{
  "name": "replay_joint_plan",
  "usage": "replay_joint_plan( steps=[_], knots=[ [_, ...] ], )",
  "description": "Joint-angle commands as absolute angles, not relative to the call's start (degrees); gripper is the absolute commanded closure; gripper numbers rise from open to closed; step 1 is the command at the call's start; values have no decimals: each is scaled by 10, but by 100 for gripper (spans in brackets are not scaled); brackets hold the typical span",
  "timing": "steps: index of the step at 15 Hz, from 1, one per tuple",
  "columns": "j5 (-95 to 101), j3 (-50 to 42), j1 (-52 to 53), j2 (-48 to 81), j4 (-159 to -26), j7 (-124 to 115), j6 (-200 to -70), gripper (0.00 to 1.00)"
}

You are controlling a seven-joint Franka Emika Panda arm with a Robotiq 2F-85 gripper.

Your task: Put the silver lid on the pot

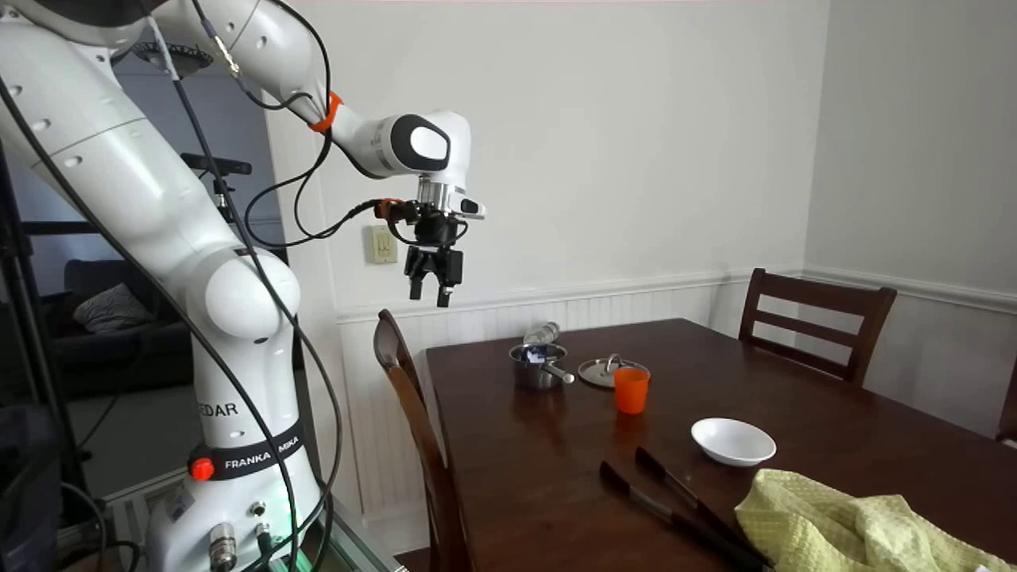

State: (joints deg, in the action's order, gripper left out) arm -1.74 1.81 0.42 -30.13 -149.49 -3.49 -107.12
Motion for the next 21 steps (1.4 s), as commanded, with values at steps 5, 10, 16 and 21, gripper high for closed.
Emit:
replay_joint_plan(
  steps=[5,10,16,21],
  knots=[
    [-17,17,5,-301,-1494,-35,-1070,0],
    [-17,17,5,-301,-1494,-35,-1070,0],
    [-17,17,5,-301,-1494,-35,-1070,0],
    [52,20,-61,-268,-1510,-156,-1182,0]
  ],
)
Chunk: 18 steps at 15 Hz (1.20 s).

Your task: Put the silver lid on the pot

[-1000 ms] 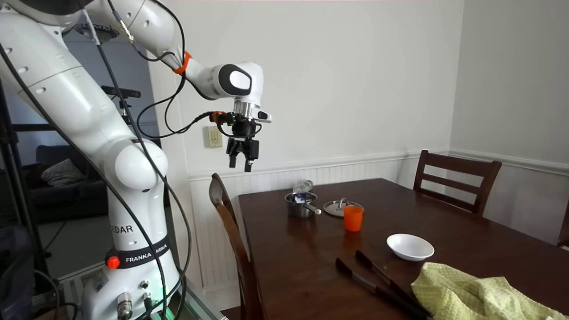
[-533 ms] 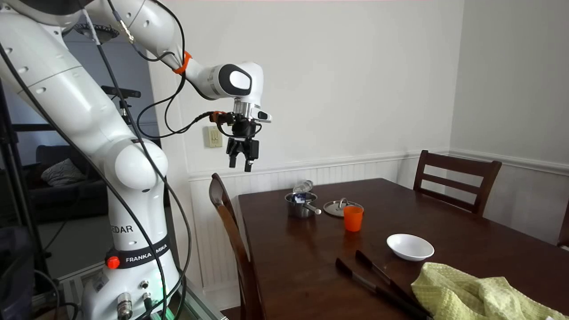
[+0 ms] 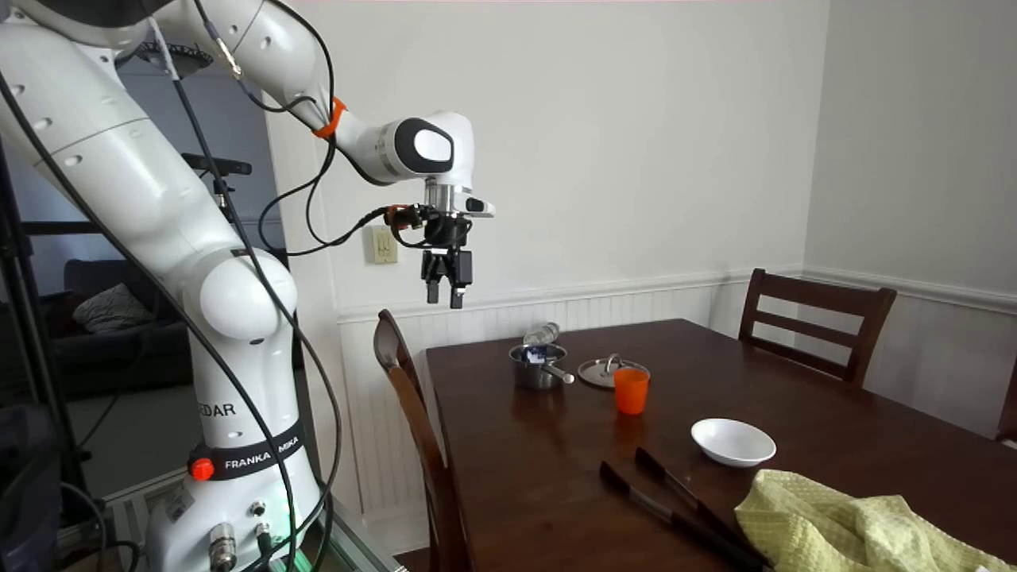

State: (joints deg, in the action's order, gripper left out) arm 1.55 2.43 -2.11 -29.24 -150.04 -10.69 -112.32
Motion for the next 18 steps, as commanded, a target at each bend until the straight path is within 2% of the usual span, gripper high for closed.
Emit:
replay_joint_plan(
  steps=[1,6,7,18],
  knots=[
    [60,20,-73,-259,-1510,-178,-1204,0],
    [117,0,-154,-194,-1483,-267,-1287,0],
    [91,2,-125,-217,-1500,-231,-1272,0],
    [94,-1,-122,-208,-1497,-230,-1276,0]
  ],
)
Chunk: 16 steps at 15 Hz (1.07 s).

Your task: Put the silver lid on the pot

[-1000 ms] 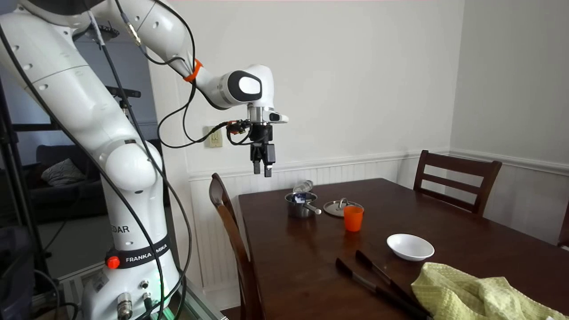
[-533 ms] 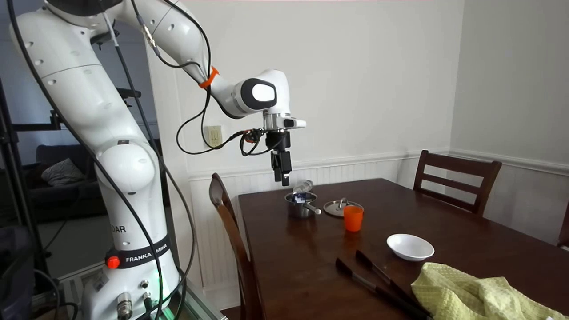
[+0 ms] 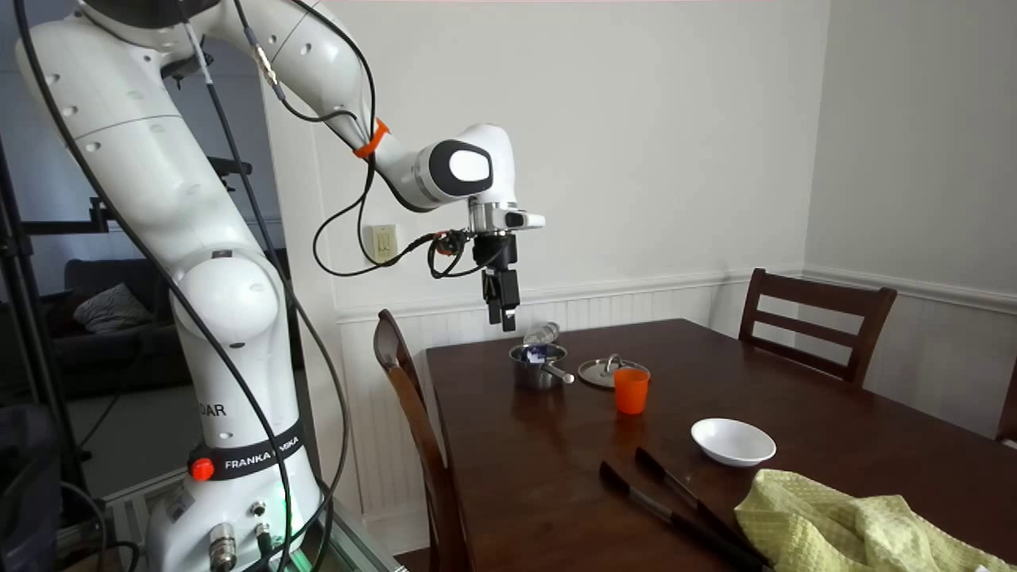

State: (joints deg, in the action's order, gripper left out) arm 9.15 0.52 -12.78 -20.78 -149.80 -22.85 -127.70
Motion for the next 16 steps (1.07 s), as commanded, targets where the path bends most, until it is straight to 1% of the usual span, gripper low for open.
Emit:
replay_joint_plan(
  steps=[1,3,4,6,8,10,12,13,16],
  knots=[
    [94,-1,-122,-208,-1497,-230,-1276,0],
    [94,-1,-122,-208,-1497,-230,-1276,0],
    [64,-10,-110,-195,-1503,-222,-1358,0],
    [83,2,-110,-142,-1470,-224,-1450,0],
    [78,0,-94,-81,-1422,-180,-1522,0],
    [-12,-25,-49,-10,-1360,-82,-1559,0],
    [-112,-55,13,49,-1293,3,-1550,0],
    [-157,-19,-9,74,-1255,46,-1526,0],
    [-220,-8,-51,149,-1151,155,-1437,0]
  ],
)
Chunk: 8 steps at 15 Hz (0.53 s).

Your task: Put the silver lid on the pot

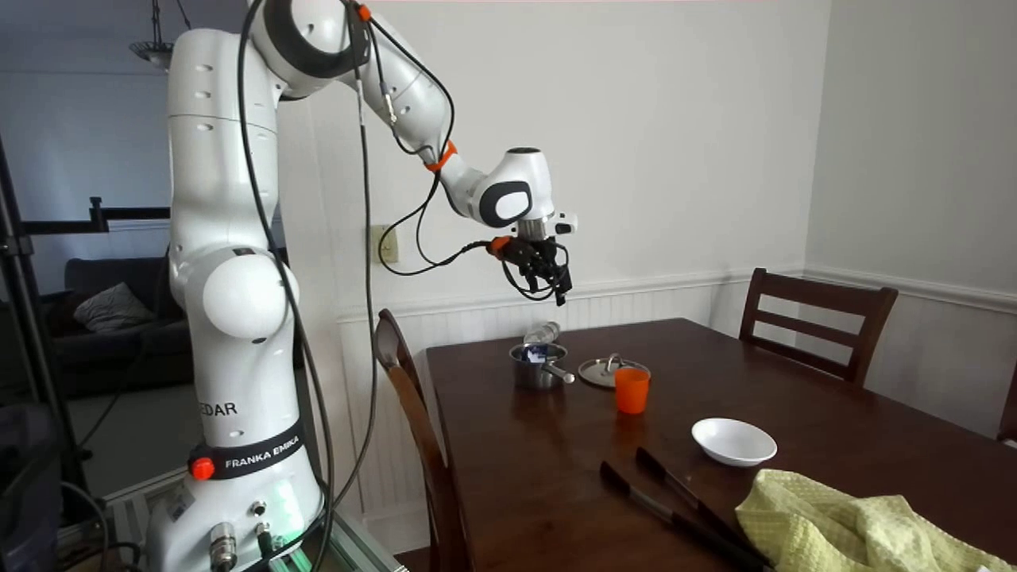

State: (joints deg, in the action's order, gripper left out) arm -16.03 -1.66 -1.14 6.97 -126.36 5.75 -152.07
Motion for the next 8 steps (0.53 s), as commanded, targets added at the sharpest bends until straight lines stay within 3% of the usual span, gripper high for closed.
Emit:
replay_joint_plan(
  steps=[1,2,8],
  knots=[
    [-215,-9,-62,170,-1116,159,-1407,0],
    [-188,-6,-38,118,-1196,110,-1465,0],
    [-200,-3,-70,185,-1117,147,-1454,0]
  ],
)
